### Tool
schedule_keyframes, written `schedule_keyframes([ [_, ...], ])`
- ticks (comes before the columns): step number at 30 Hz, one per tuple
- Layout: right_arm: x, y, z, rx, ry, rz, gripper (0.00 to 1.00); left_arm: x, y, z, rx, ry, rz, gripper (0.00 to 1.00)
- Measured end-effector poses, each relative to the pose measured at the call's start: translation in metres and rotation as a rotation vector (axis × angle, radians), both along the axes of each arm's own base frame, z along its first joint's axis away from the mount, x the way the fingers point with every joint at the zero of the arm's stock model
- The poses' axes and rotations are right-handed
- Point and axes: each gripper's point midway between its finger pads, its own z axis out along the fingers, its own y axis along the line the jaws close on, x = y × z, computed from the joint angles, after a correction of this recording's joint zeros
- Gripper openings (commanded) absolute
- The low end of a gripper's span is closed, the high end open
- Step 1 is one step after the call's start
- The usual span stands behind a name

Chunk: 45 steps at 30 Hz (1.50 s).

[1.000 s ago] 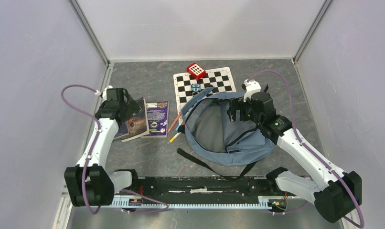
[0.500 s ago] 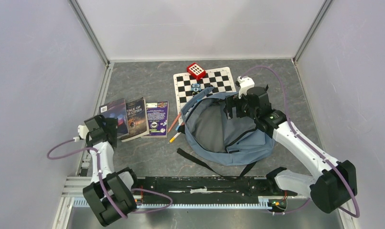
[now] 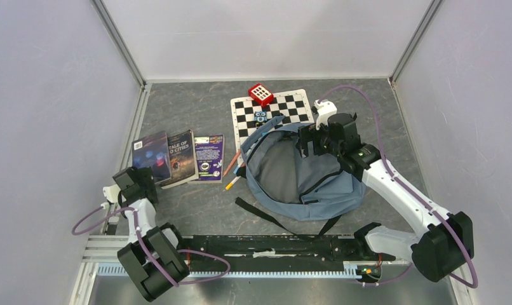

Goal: Pack the student bag
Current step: Pick up the book from the center of the board.

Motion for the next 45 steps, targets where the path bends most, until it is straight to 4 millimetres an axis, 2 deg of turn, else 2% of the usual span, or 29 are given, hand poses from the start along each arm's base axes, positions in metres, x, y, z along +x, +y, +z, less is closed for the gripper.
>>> schedule_keyframes([
  [3,-0.001,-0.001,0.0,-0.001,0.002,0.0,0.97,0.009,0.003,0.001,0.011,-0.068,-0.002,0.98],
  [12,-0.002,-0.001,0.002,0.0,-0.003,-0.001,0.97,0.026,0.004,0.001,0.005,-0.197,-0.03,0.81],
  [15,-0.002,-0.001,0.002,-0.003,-0.003,0.001,0.96,0.029,0.003,-0.001,-0.011,-0.207,-0.041,0.73],
  [17,-0.002,-0.002,0.002,-0.006,-0.006,0.004,0.97,0.031,0.002,-0.004,-0.023,-0.218,-0.041,0.64],
  [22,0.0,-0.004,0.002,-0.021,-0.013,-0.005,0.96,0.026,-0.003,-0.014,-0.049,-0.23,-0.029,0.33],
  [24,0.0,-0.005,0.002,-0.023,-0.014,-0.007,0.96,0.027,-0.001,-0.012,-0.044,-0.244,-0.023,0.2],
  [28,0.0,-0.005,0.002,-0.027,-0.017,-0.008,0.96,0.033,0.005,0.005,-0.001,-0.305,-0.031,0.02],
  [31,0.001,-0.006,0.002,-0.032,-0.02,-0.006,0.96,0.038,0.007,0.022,0.036,-0.355,-0.042,0.02],
  [38,0.002,-0.009,0.002,-0.049,-0.028,-0.011,0.96,0.045,0.009,0.035,0.053,-0.357,-0.077,0.02],
  [45,0.002,-0.01,0.002,-0.062,-0.034,-0.007,0.96,0.058,0.013,0.062,0.125,-0.32,-0.18,0.02],
])
